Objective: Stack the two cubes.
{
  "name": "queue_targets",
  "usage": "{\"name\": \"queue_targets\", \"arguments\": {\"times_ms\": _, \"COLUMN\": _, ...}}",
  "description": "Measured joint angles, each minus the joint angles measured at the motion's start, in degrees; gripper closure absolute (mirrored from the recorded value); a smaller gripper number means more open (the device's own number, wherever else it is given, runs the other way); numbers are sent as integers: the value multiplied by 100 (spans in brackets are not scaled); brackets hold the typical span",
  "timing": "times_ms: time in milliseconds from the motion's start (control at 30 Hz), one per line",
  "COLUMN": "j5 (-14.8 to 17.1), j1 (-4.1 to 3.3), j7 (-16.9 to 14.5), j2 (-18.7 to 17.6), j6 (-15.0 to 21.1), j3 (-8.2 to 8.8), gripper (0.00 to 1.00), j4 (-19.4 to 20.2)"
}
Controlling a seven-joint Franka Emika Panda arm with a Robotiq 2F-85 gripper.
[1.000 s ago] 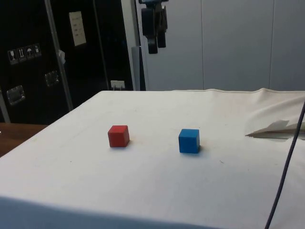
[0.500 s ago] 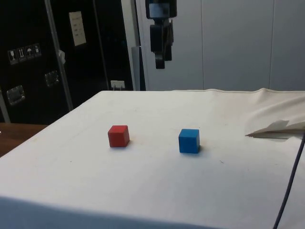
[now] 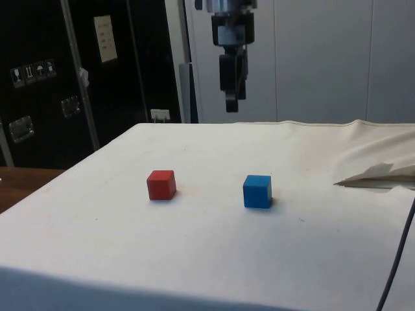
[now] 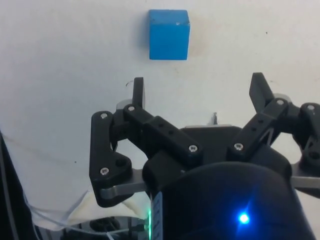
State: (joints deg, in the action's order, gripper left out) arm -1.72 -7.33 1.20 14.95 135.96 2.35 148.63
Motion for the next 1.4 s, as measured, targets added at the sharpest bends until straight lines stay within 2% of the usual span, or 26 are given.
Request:
{"name": "queue_targets", "arguments": {"times_ms": 400, "j5": 0, "j1": 0, "j7": 0, "j2": 0, "j6": 395, "j3": -52, "gripper": 0, "j4": 390}}
{"name": "queue_targets", "arguments": {"times_ms": 867, "j5": 0, "j1": 0, "j7": -6, "j2": -6, "j6": 413, "j3": -86, "gripper": 0, "j4": 458}}
{"name": "queue_targets", "arguments": {"times_ms": 1133, "j5": 0, "j1": 0, "j7": -6, "j2": -183, "j6": 642, "j3": -92, "gripper": 0, "j4": 579}}
{"name": "queue_targets", "arguments": {"times_ms": 1400, "j5": 0, "j1": 0, "j7": 11, "j2": -430, "j6": 1020, "j3": -143, "gripper": 0, "j4": 693}}
